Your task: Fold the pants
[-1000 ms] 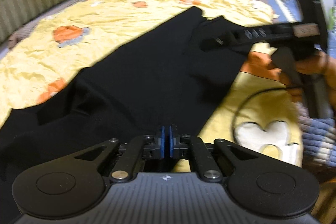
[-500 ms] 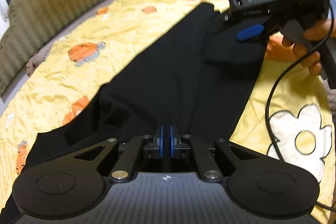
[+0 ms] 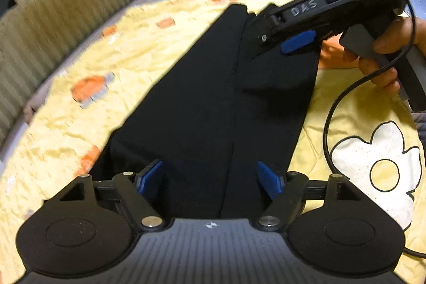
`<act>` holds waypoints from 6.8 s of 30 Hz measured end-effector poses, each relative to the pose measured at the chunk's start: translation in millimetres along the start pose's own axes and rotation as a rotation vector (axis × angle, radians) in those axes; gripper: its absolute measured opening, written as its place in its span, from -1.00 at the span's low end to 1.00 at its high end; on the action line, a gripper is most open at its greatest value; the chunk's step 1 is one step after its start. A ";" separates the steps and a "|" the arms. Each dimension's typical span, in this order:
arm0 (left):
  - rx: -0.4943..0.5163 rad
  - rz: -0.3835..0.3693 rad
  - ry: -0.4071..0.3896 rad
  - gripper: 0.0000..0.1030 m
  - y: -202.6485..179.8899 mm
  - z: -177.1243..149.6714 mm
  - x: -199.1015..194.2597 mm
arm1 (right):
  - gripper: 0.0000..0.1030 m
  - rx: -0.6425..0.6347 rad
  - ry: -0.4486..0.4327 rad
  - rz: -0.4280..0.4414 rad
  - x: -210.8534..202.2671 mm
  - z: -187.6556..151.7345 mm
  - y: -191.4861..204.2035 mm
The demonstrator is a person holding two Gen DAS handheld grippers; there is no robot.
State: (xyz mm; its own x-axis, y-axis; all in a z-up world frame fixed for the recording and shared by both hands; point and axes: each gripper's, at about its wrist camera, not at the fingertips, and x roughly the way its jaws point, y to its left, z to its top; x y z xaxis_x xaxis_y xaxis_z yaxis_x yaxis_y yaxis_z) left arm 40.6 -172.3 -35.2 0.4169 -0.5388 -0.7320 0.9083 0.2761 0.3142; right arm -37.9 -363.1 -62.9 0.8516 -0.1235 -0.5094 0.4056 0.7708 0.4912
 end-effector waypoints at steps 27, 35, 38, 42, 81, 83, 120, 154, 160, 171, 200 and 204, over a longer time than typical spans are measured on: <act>-0.147 -0.147 0.009 -0.96 -16.5 -5.8 -14.2 | 0.87 -0.024 -0.024 -0.012 -13.4 -6.1 -8.9; -0.177 -0.180 0.007 -0.96 -7.4 -11.8 -10.2 | 0.87 0.109 -0.044 0.038 -19.1 6.5 -39.9; -0.139 -0.152 -0.002 -0.95 -14.5 -8.3 -16.3 | 0.87 0.188 -0.065 0.044 -14.5 20.1 -59.4; -0.127 -0.141 -0.040 -0.95 -16.1 -1.2 -28.5 | 0.86 0.236 -0.076 0.039 1.1 39.1 -73.1; -0.140 -0.130 -0.045 -0.89 -36.7 59.2 38.6 | -0.61 0.394 -0.147 -0.104 -43.7 41.4 -159.3; -0.156 -0.124 -0.044 -0.89 -34.4 58.5 38.2 | -0.63 0.433 -0.152 -0.084 -40.1 41.6 -166.5; -0.246 0.025 -0.100 -0.26 -27.3 36.5 9.3 | -0.29 -0.062 -0.149 -0.148 -47.8 69.4 -89.3; -0.475 0.498 -0.029 0.42 89.1 -101.8 -7.9 | -0.25 -0.973 0.285 0.503 167.3 -19.5 262.2; -0.584 0.437 -0.070 0.49 102.8 -114.9 -11.9 | -0.79 -0.872 0.402 0.580 185.4 -12.6 262.6; -0.608 0.443 -0.078 0.58 104.9 -119.2 -15.5 | -0.96 -0.955 0.284 0.381 199.0 -36.5 281.1; -0.521 0.469 0.079 0.70 147.2 -53.9 46.7 | -0.39 -0.759 0.280 0.267 120.9 -12.4 173.8; -0.527 0.511 0.061 0.69 139.5 -55.3 22.3 | -0.37 -0.717 0.235 0.149 124.9 -0.9 171.7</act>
State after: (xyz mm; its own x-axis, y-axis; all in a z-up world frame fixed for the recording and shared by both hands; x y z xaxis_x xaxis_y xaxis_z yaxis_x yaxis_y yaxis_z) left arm 174.8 -101.7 -41.2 0.7676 -0.1993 -0.6092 0.4581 0.8353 0.3040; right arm 137.8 -245.7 -42.8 0.7553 0.0880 -0.6495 -0.0907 0.9954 0.0294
